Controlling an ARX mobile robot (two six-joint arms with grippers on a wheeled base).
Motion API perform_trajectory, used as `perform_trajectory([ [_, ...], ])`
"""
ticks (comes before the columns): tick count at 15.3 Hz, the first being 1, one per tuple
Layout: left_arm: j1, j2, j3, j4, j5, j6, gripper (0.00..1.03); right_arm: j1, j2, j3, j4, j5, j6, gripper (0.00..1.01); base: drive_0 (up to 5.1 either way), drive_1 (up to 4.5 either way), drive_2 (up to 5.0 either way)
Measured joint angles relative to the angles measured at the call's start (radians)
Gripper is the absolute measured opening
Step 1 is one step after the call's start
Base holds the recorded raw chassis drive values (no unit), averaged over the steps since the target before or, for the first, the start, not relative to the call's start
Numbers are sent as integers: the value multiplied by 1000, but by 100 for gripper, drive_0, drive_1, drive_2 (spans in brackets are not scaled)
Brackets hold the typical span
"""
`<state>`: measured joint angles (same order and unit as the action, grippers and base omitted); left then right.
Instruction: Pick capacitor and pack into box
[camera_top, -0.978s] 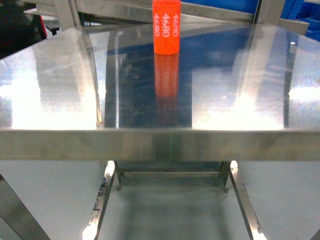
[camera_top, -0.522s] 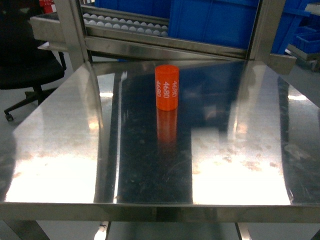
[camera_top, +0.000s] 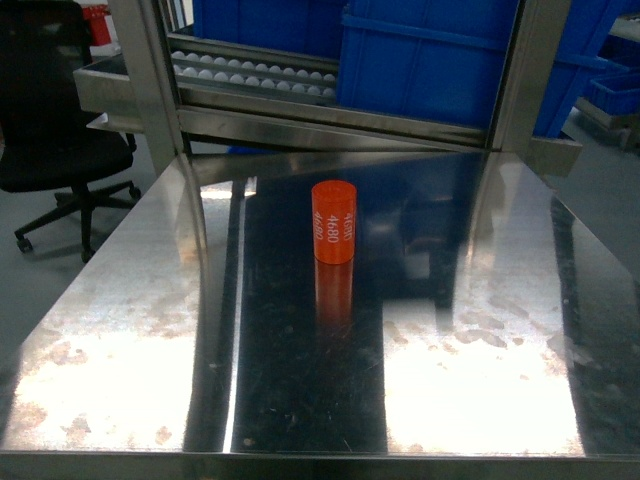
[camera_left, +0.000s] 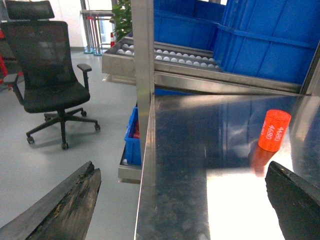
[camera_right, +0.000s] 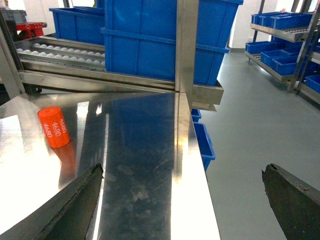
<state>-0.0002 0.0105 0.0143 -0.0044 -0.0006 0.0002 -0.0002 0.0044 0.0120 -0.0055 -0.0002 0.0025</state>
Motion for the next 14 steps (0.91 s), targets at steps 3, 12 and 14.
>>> perform_trajectory([
  [3,0,0,0,0,0,0,98,0,0,0,0,0,0,98,0,0,0],
  [12,0,0,0,0,0,0,98,0,0,0,0,0,0,98,0,0,0],
  [14,-68,56,27,-89,-158,-39,98,0,0,0,0,2,0,98,0,0,0],
])
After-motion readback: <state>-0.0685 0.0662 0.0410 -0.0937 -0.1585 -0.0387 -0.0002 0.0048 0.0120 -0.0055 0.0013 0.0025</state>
